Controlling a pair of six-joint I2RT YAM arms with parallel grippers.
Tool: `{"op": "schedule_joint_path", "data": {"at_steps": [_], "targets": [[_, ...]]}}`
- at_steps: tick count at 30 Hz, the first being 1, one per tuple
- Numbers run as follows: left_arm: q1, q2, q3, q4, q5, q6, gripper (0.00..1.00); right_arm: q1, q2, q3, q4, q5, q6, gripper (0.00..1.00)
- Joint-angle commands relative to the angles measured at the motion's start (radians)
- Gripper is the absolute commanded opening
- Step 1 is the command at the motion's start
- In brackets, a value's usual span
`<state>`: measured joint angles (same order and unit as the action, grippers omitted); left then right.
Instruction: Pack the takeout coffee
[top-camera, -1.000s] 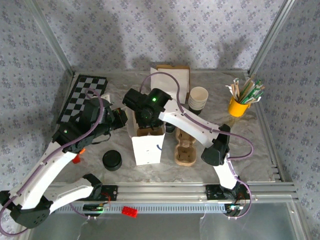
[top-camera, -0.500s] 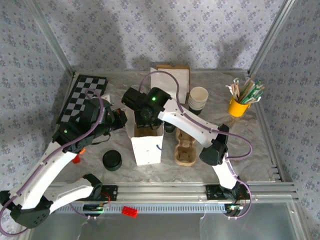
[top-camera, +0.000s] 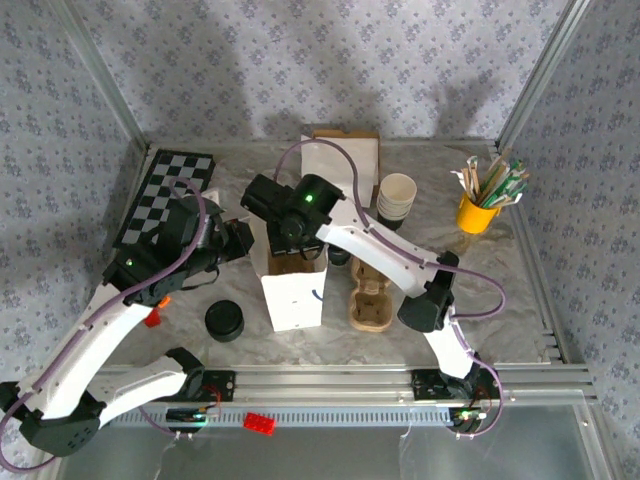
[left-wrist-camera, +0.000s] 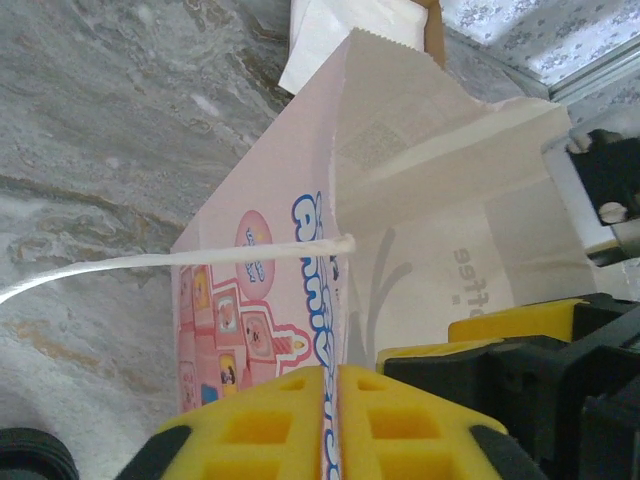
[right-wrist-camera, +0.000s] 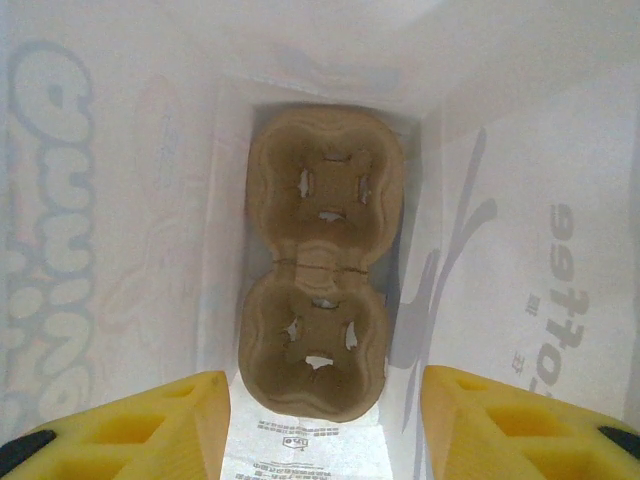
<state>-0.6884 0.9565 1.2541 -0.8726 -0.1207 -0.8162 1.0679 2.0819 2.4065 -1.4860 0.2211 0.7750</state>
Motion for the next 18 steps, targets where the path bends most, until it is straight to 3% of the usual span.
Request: {"op": "schedule_joint_path", "data": {"at_steps": [1,9,18], "targets": [[-0.005,-0.003,0.048,-0.042,-0.008,0.025,0.15,0.007,0.015,0.012,-0.030,0.017,-0.017,0.55],[-0.005,0.029,0.060,-0.048,0.018,0.056,0.16,0.009,0.014,0.022,-0.041,0.039,-0.038,0.55],[-0.005,0.050,0.076,-0.060,0.023,0.080,0.05,0.007,0.035,0.005,-0.017,0.042,-0.046,0.52]]}}
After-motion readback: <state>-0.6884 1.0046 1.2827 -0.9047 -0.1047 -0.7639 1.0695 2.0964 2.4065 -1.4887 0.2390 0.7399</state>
